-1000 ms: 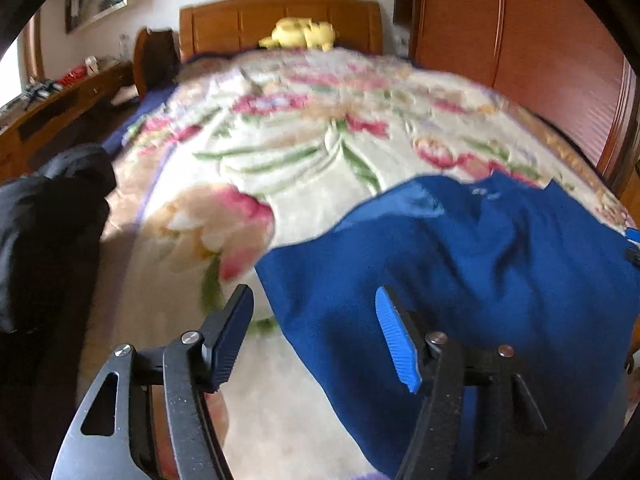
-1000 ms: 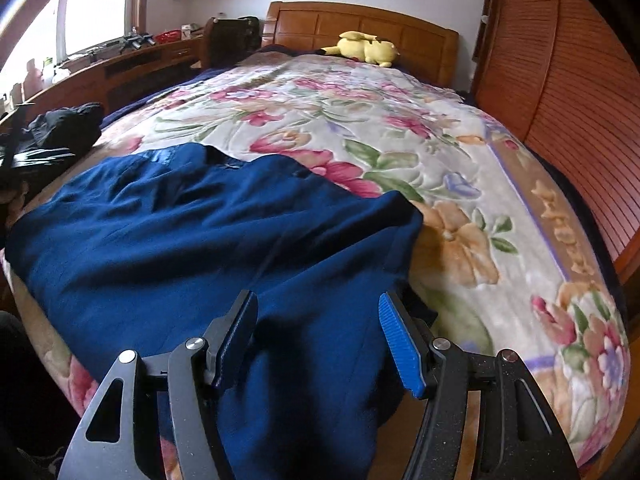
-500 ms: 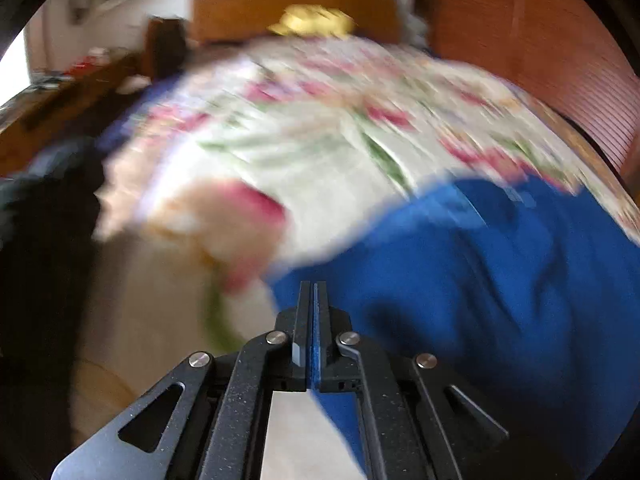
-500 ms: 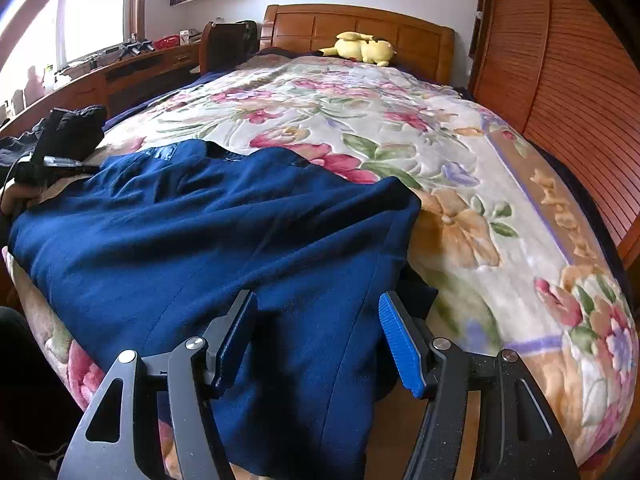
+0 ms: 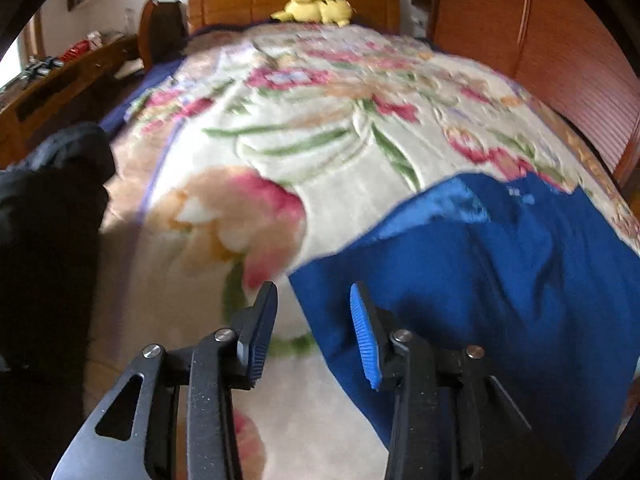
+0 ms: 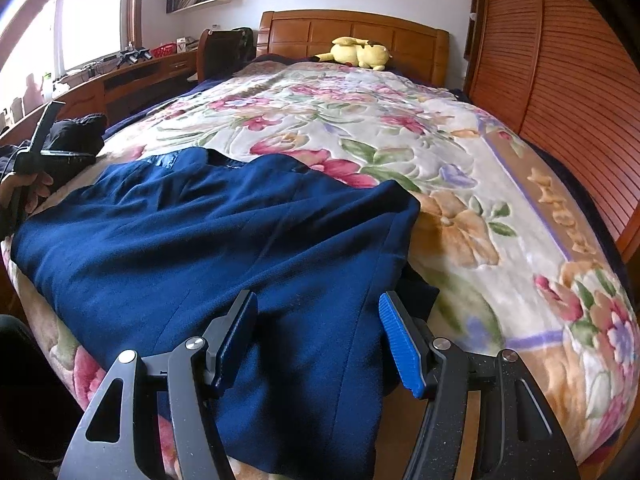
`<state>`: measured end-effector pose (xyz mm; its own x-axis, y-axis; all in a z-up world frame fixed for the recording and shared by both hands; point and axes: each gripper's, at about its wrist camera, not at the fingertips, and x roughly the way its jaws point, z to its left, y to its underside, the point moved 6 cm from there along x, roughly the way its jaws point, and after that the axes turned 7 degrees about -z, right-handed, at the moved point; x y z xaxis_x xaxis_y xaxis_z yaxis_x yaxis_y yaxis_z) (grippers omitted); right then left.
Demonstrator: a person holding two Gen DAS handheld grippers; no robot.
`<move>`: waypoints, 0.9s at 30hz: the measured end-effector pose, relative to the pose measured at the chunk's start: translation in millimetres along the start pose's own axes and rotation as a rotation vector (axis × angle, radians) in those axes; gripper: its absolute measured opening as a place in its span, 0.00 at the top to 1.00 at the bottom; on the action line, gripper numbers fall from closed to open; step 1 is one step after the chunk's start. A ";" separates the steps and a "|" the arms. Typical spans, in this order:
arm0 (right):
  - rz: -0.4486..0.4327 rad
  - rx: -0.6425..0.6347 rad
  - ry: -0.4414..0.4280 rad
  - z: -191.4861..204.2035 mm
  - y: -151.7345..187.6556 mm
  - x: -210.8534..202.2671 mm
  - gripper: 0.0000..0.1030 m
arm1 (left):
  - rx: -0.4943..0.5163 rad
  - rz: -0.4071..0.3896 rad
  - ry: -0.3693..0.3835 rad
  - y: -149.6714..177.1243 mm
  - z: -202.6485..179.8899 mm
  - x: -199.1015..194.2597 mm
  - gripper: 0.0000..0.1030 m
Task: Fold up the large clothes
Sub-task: 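Pinch and smooth the folded jacket edge with the left tool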
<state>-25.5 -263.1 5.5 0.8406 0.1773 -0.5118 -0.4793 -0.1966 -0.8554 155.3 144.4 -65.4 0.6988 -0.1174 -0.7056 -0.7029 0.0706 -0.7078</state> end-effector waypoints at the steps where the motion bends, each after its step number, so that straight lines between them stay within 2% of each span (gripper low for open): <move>1: 0.000 -0.001 0.002 0.5 0.1 0.1 0.37 | 0.011 0.012 -0.001 2.5 -2.5 4.2 0.62; 6: -0.005 0.006 -0.004 -3.8 0.6 0.0 0.37 | 0.012 0.096 -0.009 13.4 -6.1 38.3 0.62; 8: -0.004 0.004 -0.005 -4.7 1.5 0.6 0.37 | -0.013 0.097 -0.005 12.5 -4.5 43.3 0.62; 9: -0.003 0.000 -0.006 -6.1 2.3 0.7 0.37 | -0.022 0.086 0.004 11.0 -5.0 41.8 0.67; 11: -0.002 -0.008 -0.007 -7.1 3.0 1.3 0.37 | -0.018 0.087 0.070 9.9 -12.4 41.0 0.90; 12: -0.002 -0.009 -0.009 -7.7 3.0 1.6 0.37 | -0.003 0.086 0.068 9.5 -14.8 40.0 0.92; 13: -0.003 -0.008 -0.011 -8.4 3.2 1.5 0.37 | 0.027 0.076 0.050 8.2 -17.5 38.1 0.93; 15: -0.006 -0.002 -0.014 -9.7 3.3 1.4 0.37 | 0.069 0.009 -0.043 -2.3 -14.3 29.2 0.93; 18: -0.013 0.005 -0.014 -10.1 4.6 1.3 0.36 | 0.008 -0.106 -0.115 -27.8 3.0 9.1 0.94; 19: -0.015 0.007 -0.016 -10.4 5.2 1.4 0.36 | -0.007 -0.125 -0.120 -35.9 7.2 4.6 0.94; 21: -0.014 0.007 -0.018 -9.8 6.5 0.9 0.36 | -0.012 -0.112 -0.118 -42.4 9.3 6.7 0.94; 25: -0.017 0.008 -0.014 -10.2 6.3 -1.3 0.36 | 0.033 -0.106 -0.118 -44.7 -1.5 5.2 0.94; 26: -0.019 0.012 -0.014 -11.3 6.6 -2.4 0.36 | 0.033 -0.108 -0.105 -44.1 -4.5 1.4 0.92; 27: -0.021 0.015 -0.013 -11.6 6.9 -3.6 0.36 | 0.035 -0.108 -0.096 -42.9 -6.9 -2.2 0.86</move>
<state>-28.9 -276.3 2.4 0.8472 0.1942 -0.4946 -0.4653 -0.1784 -0.8670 183.1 134.8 -33.2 0.7811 -0.0306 -0.6237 -0.6186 0.0977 -0.7796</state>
